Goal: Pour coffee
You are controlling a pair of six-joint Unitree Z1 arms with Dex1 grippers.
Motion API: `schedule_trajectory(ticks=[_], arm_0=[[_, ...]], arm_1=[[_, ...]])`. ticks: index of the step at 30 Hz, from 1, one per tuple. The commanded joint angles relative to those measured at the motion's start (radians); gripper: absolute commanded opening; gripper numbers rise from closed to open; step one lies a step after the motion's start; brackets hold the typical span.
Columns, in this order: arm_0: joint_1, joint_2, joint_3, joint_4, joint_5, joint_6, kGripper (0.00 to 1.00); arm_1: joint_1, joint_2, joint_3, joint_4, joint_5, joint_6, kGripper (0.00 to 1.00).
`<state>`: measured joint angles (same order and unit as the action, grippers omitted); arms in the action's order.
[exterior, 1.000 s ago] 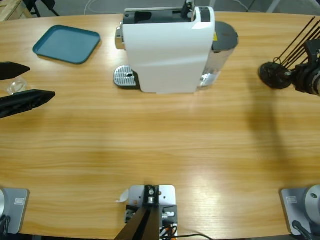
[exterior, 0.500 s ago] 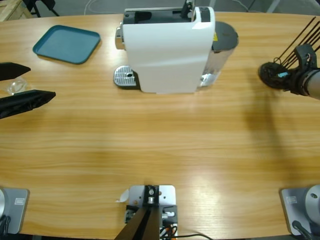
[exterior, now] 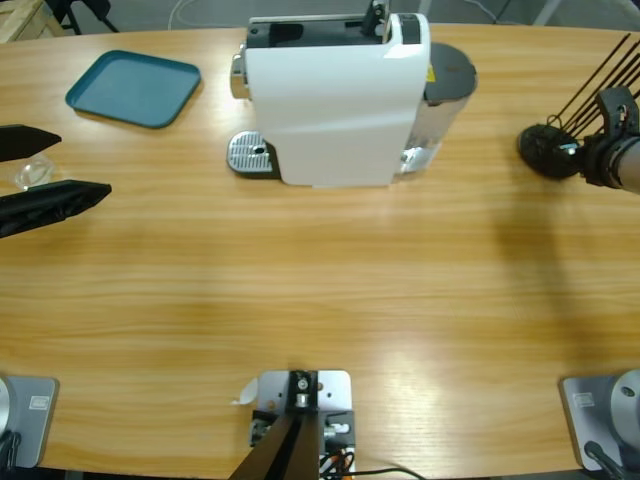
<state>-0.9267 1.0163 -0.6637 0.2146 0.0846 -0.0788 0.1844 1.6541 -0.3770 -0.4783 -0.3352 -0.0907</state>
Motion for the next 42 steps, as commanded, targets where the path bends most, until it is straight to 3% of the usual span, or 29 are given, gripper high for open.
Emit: schedule_trajectory(ticks=[1,3,4,21,25,42], arm_0=[[0.005,-0.023,0.042,-0.009,-0.002,-0.013,0.959],[0.005,-0.024,0.042,-0.009,-0.002,-0.013,0.959],[0.005,-0.024,0.042,-0.009,-0.002,-0.013,0.959],[0.005,-0.028,0.052,-0.009,-0.002,-0.016,0.959],[0.005,-0.032,0.055,-0.009,-0.002,-0.016,0.959],[0.008,-0.049,0.056,-0.01,-0.001,-0.02,0.954]], arm_1=[[-0.01,0.059,-0.019,-0.02,0.029,-0.008,0.331],[-0.011,0.061,-0.018,-0.022,0.043,-0.014,0.042],[-0.012,0.059,-0.018,-0.022,0.049,-0.015,0.0],[-0.027,0.043,-0.014,-0.067,0.126,-0.023,0.0],[-0.048,0.062,-0.006,-0.154,0.166,0.008,0.0],[-0.048,0.025,0.007,-0.173,0.141,0.009,0.0]])
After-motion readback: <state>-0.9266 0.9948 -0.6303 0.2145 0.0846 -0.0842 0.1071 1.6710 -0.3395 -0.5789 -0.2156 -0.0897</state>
